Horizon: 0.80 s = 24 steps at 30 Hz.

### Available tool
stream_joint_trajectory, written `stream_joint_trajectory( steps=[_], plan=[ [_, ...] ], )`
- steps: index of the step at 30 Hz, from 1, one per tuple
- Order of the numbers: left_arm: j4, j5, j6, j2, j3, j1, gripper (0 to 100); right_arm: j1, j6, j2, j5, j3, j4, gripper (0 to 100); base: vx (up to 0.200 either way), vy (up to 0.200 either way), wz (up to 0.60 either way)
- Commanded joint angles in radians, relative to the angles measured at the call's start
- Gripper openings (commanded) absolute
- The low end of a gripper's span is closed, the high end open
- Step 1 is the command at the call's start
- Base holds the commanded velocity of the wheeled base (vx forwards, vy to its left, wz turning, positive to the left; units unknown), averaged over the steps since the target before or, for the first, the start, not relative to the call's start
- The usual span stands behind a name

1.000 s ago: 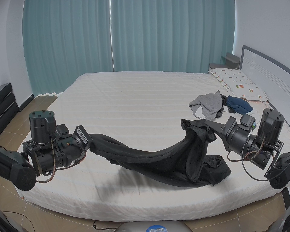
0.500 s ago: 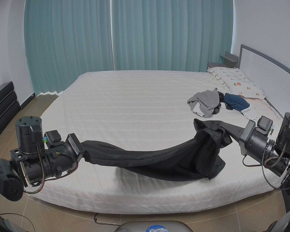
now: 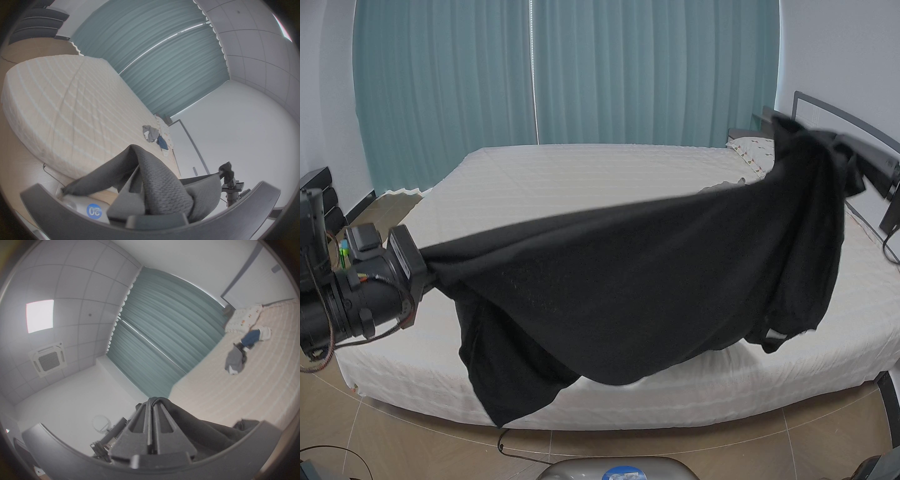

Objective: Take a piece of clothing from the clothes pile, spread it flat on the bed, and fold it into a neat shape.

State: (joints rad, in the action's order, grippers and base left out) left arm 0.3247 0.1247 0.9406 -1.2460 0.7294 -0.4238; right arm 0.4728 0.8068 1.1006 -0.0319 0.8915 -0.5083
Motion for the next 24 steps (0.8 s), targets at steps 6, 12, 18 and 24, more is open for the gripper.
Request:
stream_joint_trajectory(
  steps=[6, 12, 18, 24],
  plan=[
    [-0.067, 0.0, 0.001, -0.244, 0.268, 0.042, 0, -0.089, -0.02, 0.311, 0.001, 0.382, 0.108, 0, 0.0, 0.0, 0.0],
    [-0.065, 0.007, 0.003, -0.365, 0.331, 0.06, 0, -0.1, -0.032, 0.489, 0.003, 0.448, 0.056, 0, 0.133, 0.0, 0.0],
    [-0.059, 0.01, 0.003, -0.444, 0.351, 0.074, 0, -0.103, -0.041, 0.599, 0.007, 0.503, -0.012, 0, 0.2, 0.0, 0.0],
    [-0.059, 0.01, 0.004, -0.532, 0.39, 0.094, 0, -0.111, -0.049, 0.682, 0.006, 0.589, -0.004, 0, 0.2, 0.0, 0.0]
  ],
)
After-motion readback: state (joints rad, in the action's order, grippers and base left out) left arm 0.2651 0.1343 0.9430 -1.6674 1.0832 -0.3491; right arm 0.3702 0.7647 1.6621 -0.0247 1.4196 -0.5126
